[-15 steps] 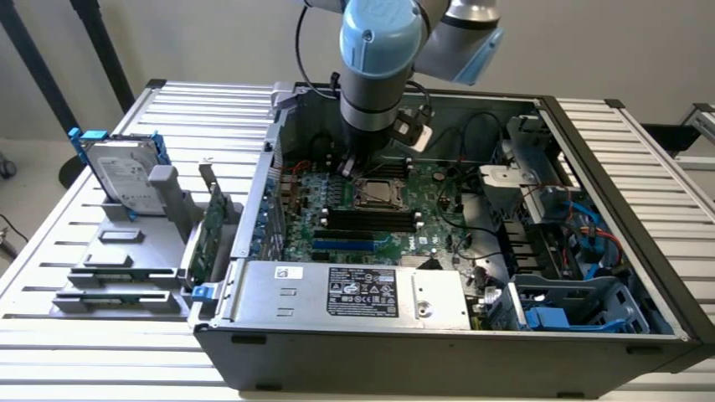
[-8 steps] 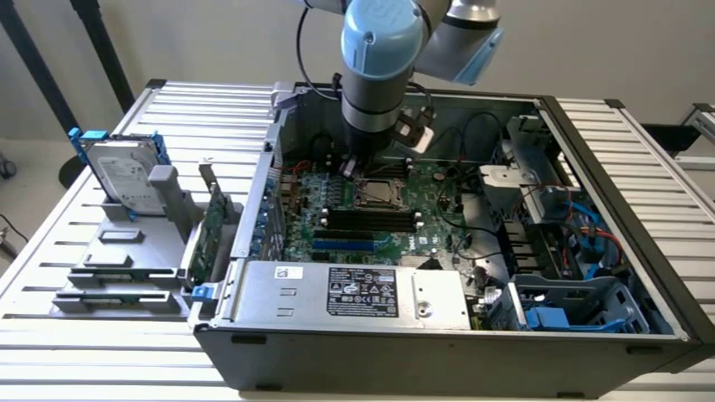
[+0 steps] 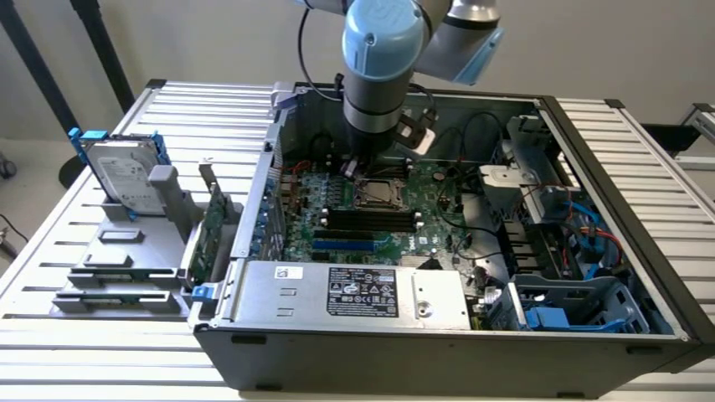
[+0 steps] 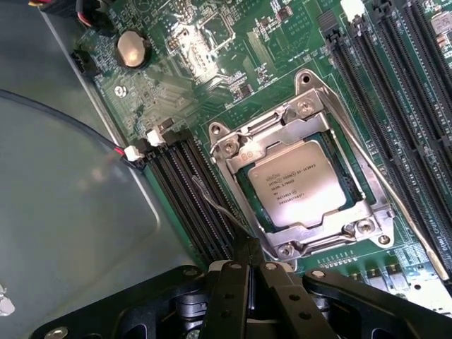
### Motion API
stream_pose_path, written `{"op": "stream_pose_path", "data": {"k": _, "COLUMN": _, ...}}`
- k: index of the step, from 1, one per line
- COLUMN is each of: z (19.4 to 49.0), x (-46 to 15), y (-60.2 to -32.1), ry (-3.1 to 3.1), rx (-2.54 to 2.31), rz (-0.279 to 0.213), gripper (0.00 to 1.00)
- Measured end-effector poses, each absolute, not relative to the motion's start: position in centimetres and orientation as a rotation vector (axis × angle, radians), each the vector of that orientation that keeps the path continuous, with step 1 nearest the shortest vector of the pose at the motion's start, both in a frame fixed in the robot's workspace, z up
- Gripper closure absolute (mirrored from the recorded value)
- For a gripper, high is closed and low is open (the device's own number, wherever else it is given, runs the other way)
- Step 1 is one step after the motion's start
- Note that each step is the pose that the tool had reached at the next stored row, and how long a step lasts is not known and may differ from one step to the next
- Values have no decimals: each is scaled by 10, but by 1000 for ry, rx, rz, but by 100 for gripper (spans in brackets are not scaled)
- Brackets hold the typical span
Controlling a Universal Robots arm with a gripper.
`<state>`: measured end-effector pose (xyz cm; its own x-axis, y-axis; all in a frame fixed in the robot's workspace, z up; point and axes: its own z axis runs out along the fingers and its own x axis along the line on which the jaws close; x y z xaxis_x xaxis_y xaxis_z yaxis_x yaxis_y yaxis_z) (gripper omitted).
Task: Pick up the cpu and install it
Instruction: 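Close the cpu cover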
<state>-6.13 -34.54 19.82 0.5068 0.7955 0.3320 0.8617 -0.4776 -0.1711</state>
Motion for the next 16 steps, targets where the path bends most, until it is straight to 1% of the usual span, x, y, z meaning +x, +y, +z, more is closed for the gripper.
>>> {"op": "stream_pose_path", "data": {"k": 9, "z": 196, "x": -58, "y": -345, "ry": -1359, "rx": -2455, "rz": -296, "gripper": 89}}
{"op": "stream_pose_path", "data": {"k": 16, "z": 195, "x": -57, "y": -344, "ry": -1350, "rx": -2455, "rz": -281, "gripper": 89}}
